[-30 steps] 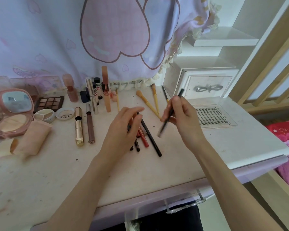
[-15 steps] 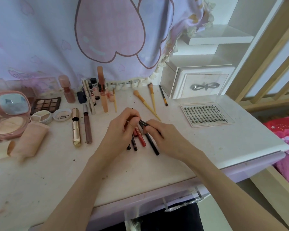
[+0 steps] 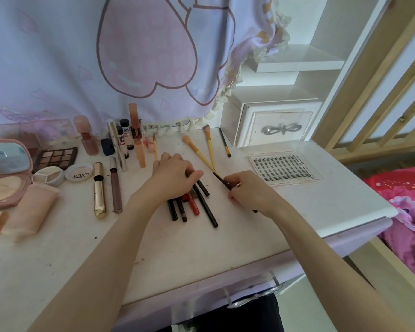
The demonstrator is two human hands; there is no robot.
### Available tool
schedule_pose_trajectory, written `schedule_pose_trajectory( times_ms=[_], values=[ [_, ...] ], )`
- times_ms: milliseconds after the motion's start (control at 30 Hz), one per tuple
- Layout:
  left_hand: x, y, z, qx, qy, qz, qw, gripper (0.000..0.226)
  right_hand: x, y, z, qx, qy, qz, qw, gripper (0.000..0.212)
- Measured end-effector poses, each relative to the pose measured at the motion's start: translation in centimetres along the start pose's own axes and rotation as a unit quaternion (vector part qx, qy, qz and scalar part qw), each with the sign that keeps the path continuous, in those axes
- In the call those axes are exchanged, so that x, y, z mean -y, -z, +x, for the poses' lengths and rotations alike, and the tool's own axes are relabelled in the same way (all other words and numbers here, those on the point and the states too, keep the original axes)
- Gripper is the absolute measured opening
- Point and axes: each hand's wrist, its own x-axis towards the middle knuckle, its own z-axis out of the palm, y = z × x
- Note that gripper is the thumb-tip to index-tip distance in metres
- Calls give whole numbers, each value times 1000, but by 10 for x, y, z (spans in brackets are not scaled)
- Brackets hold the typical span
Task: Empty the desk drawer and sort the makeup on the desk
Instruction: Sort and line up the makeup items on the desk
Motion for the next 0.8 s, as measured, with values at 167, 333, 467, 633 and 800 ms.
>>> schedule_pose_trajectory(
  times_ms=[167,333,467,633,800],
  values=[
    [-6,-3,10,-7,2,37,999,34,11,-13,18,-82,-17,70,994,48],
    [0,-9,5,-61,-19,-1,998,20,15,-22,21,-138,-11,110,984,35],
    [4,-12,-12,-87,-78,-40,992,38,17,-24,19,-149,15,92,984,31],
    [10,-20,-28,-117,-154,-61,979,42,14,-26,12,-109,8,190,976,34],
    [12,-26,-29,-108,-170,-43,979,41,13,-21,9,-61,-23,304,950,36]
  ],
)
